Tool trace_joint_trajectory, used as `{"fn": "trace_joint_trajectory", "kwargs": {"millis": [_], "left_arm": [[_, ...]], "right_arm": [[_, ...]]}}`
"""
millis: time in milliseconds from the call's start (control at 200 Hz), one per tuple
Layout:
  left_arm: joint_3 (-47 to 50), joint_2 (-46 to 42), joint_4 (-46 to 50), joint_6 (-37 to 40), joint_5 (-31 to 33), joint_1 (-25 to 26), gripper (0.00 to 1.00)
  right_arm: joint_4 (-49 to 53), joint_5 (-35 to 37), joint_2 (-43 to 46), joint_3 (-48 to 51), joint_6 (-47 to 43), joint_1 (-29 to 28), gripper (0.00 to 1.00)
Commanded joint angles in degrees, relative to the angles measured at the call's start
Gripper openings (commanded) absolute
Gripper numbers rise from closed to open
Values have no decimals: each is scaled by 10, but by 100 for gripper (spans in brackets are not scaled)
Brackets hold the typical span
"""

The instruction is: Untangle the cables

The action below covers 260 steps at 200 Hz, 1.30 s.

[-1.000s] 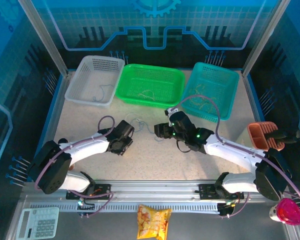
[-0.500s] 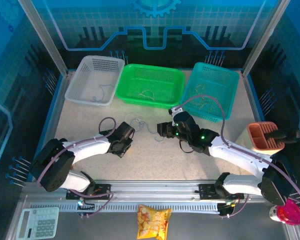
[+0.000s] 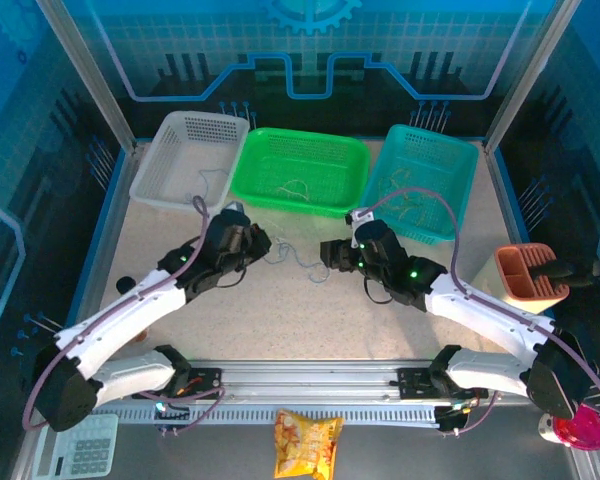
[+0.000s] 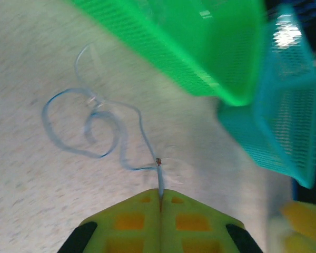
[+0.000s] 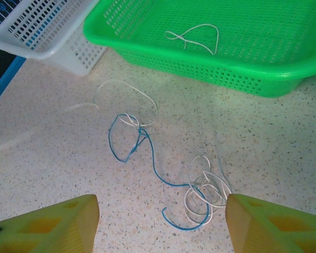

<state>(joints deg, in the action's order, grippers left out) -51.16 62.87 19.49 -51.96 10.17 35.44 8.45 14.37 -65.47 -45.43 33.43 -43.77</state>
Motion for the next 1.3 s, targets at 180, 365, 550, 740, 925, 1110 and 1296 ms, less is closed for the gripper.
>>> {"fn": "trace_joint_trajectory", "kwargs": {"millis": [180, 365, 550, 740, 925, 1110, 1296], "left_arm": [[-137, -14, -31, 182, -138, 4, 0], [-201, 1, -45, 199, -198, 5, 0], [-234, 5, -70, 197, -230, 4, 0], [-256, 5, -101, 175, -244, 5, 0], [-275, 12, -137, 153, -254, 4, 0], [-298, 27, -152, 129, -272, 5, 0], [-304, 33, -171, 105, -276, 4, 0]], "right_arm": [[-3, -32, 17, -47, -21, 19, 65], [-13, -70, 44, -75, -48, 38, 66], [-55, -155, 66, -80, -91, 58, 75], [-73, -206, 51, -112, -107, 58, 79], [-109, -206, 8, -130, -107, 59, 79], [-165, -216, -41, -136, -99, 52, 78], [-234, -193, -93, -122, -86, 49, 77]]}}
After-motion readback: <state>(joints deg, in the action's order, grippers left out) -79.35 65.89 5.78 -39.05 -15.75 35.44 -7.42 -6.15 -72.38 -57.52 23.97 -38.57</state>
